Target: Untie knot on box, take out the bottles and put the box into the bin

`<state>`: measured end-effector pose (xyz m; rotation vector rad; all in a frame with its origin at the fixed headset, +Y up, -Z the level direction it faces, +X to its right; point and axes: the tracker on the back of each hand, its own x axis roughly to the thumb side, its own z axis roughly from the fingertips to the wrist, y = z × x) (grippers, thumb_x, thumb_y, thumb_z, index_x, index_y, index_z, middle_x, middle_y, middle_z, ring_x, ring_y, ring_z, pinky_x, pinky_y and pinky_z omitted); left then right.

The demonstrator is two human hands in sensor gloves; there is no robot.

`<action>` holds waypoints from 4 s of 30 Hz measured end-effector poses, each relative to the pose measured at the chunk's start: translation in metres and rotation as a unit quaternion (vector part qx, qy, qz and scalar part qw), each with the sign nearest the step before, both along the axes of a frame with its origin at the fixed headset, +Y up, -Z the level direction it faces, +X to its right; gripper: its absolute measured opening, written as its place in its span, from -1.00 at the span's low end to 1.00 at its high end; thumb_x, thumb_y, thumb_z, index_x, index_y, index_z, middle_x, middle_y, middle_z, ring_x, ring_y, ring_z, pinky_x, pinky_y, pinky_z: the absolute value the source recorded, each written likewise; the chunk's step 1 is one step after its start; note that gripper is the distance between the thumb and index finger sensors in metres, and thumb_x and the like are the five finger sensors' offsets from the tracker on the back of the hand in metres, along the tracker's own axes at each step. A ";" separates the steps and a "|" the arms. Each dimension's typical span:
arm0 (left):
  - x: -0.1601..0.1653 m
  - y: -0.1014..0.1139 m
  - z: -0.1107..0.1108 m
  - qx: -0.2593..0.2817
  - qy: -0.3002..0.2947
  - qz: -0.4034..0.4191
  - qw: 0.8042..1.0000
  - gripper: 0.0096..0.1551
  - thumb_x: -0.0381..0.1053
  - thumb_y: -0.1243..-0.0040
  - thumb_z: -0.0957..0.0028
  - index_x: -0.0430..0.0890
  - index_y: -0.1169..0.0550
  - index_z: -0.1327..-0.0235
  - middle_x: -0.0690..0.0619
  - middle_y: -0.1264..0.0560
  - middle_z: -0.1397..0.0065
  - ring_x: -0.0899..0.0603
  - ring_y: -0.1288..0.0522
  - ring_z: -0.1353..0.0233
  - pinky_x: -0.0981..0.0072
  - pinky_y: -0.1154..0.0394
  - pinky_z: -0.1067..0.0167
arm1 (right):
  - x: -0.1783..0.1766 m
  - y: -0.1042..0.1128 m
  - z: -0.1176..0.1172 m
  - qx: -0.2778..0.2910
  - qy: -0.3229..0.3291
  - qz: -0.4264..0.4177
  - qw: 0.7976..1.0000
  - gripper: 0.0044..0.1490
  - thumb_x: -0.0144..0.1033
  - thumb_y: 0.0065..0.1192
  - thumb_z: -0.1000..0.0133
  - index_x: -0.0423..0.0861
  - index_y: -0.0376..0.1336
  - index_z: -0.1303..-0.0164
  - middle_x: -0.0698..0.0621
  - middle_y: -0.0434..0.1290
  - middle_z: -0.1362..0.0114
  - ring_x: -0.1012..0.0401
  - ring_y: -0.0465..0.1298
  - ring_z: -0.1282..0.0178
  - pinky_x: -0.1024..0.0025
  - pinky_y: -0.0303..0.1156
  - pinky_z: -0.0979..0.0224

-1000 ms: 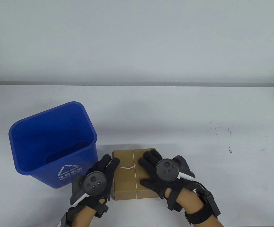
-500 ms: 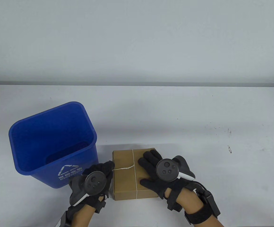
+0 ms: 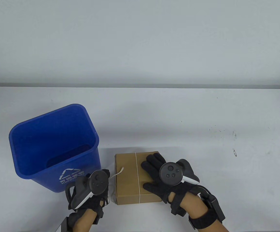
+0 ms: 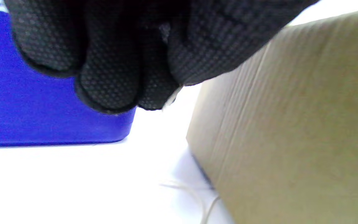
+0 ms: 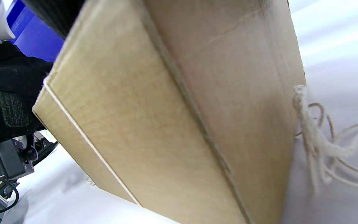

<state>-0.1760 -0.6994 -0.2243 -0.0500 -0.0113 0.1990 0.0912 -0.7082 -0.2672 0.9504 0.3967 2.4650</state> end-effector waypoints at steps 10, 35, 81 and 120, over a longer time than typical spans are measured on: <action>-0.003 -0.010 -0.002 -0.065 0.029 -0.011 0.997 -0.38 -0.09 -0.32 -0.04 -0.11 -0.51 -0.43 -0.17 -0.62 -0.30 -0.36 -0.68 -0.16 -0.22 -0.55 -0.15 | 0.000 0.000 0.000 0.000 0.000 0.001 1.000 0.01 0.09 0.02 -0.12 -0.15 -0.22 -0.61 -0.18 -0.38 -0.66 -0.25 -0.40 -0.60 -0.44 -0.13 -0.44; 0.036 -0.017 0.008 -0.063 -0.200 0.066 0.976 0.32 0.60 -0.14 0.10 0.13 0.23 -0.67 -0.20 0.43 -0.65 -0.65 0.02 -0.65 -0.53 -0.12 -0.45 | -0.002 0.001 0.002 0.016 0.002 -0.004 1.000 0.00 0.09 0.02 -0.12 -0.16 -0.21 -0.61 -0.18 -0.37 -0.66 -0.26 -0.40 -0.60 -0.44 -0.13 -0.44; 0.031 -0.012 0.007 0.025 -0.183 0.112 0.976 0.24 0.32 -0.36 0.10 -0.01 0.04 -0.67 -0.63 -0.12 -0.45 -0.45 -0.68 0.07 -0.17 -0.58 0.08 | -0.022 -0.003 0.029 0.050 -0.121 -0.041 0.990 -0.10 0.20 0.23 -0.02 0.25 -0.06 -0.53 -0.22 -0.32 -0.68 -0.79 -0.04 -0.35 -0.47 0.20 -0.27; 0.019 -0.026 -0.003 -0.032 -0.147 0.095 0.984 0.21 0.41 -0.17 0.05 0.16 0.24 -0.61 -0.49 0.10 -0.58 -0.46 -0.54 -0.22 -0.24 -0.47 -0.17 | 0.081 -0.003 -0.044 -0.229 -0.185 -0.394 0.871 -0.64 -0.16 0.33 -0.07 0.02 0.37 -0.02 0.03 0.58 -0.17 -0.10 0.63 -0.15 0.16 0.59 -0.05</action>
